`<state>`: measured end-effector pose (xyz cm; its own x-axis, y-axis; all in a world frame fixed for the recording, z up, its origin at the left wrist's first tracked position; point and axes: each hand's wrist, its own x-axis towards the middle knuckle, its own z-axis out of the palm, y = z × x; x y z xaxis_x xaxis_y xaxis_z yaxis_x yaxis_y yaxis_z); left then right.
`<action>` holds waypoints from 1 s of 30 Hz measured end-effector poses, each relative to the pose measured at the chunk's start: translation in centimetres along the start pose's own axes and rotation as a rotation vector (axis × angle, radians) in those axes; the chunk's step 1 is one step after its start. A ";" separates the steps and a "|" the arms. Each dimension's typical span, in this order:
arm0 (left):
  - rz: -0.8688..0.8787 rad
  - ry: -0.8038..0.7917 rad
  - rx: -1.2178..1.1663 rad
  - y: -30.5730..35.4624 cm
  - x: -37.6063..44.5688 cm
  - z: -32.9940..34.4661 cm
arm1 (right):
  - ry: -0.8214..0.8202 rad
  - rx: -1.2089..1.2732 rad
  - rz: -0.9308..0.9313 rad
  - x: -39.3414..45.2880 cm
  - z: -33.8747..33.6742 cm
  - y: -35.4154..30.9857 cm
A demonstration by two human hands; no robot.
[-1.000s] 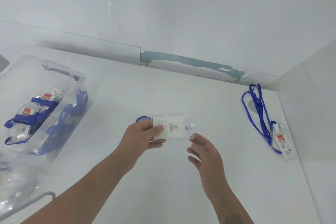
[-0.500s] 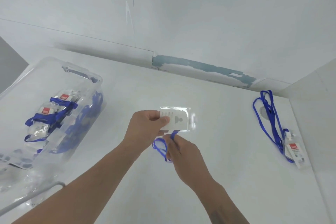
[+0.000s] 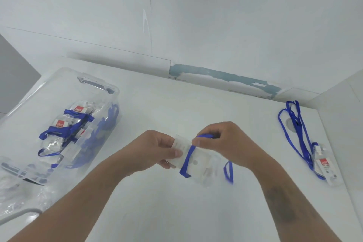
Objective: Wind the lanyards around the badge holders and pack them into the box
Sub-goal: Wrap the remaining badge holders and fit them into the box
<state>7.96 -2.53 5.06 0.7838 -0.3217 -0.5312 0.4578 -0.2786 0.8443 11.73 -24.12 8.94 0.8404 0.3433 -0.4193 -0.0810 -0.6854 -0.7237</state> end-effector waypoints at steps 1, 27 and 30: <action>-0.017 -0.060 -0.075 0.1 -0.3 -0.4 | 0.009 0.129 0.028 0.2 -0.1 0.6; -0.080 0.575 -0.083 -1.9 -0.4 0.5 | -0.245 -0.494 0.163 -1.1 5.8 -2.3; -0.049 0.517 0.083 -2.3 -0.6 0.4 | -0.217 -0.548 0.105 -1.0 5.5 -3.1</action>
<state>6.27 -2.01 3.44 0.8767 0.1764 -0.4475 0.4806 -0.3593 0.8000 8.24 -18.81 8.57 0.7095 0.3394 -0.6176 0.1787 -0.9344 -0.3082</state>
